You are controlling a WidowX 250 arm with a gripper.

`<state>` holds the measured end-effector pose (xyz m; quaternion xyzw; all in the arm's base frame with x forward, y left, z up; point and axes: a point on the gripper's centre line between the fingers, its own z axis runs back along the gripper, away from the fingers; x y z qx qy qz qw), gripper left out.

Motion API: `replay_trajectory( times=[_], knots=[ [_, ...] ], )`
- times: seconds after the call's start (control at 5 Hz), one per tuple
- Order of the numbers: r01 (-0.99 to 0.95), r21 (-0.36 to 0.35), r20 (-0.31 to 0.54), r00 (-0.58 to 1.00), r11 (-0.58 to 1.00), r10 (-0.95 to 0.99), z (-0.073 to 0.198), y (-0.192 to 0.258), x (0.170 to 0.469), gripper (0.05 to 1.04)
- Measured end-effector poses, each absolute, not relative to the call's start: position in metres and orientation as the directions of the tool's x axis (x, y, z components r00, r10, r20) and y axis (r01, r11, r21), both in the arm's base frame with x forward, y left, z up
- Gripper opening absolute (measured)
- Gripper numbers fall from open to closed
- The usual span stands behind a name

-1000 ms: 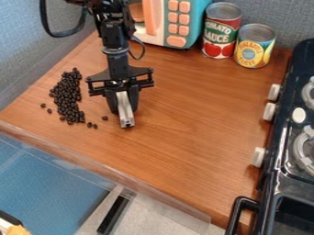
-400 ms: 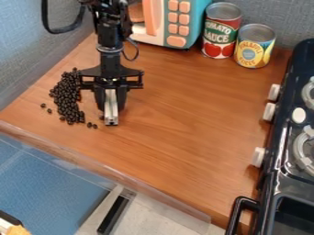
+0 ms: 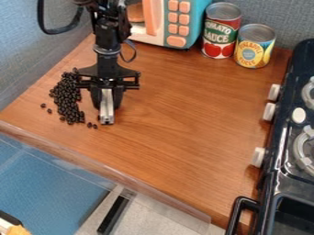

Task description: Sweep into pile

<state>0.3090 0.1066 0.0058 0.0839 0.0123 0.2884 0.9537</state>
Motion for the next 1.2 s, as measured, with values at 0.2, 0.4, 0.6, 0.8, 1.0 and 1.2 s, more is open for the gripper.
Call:
replay_trajectory(
  times=[0.2,0.4,0.6,0.8,1.0,1.2],
  knots=[
    [-0.56,0.193,0.022,0.823,0.806,0.567,0.006,0.121,0.303,0.387],
    [-0.556,0.218,0.012,0.823,0.802,0.568,0.006,0.13,0.298,0.387],
    [-0.57,0.237,0.002,0.81,0.787,0.587,0.007,0.14,0.293,0.387],
    [-0.572,0.233,0.0,0.809,0.787,0.588,0.007,0.142,0.291,0.387],
    [-0.583,0.193,-0.002,0.804,0.789,0.595,0.007,0.138,0.293,0.387],
    [-0.588,0.146,-0.039,0.8,0.796,0.599,0.009,0.129,0.295,0.387]
  ],
)
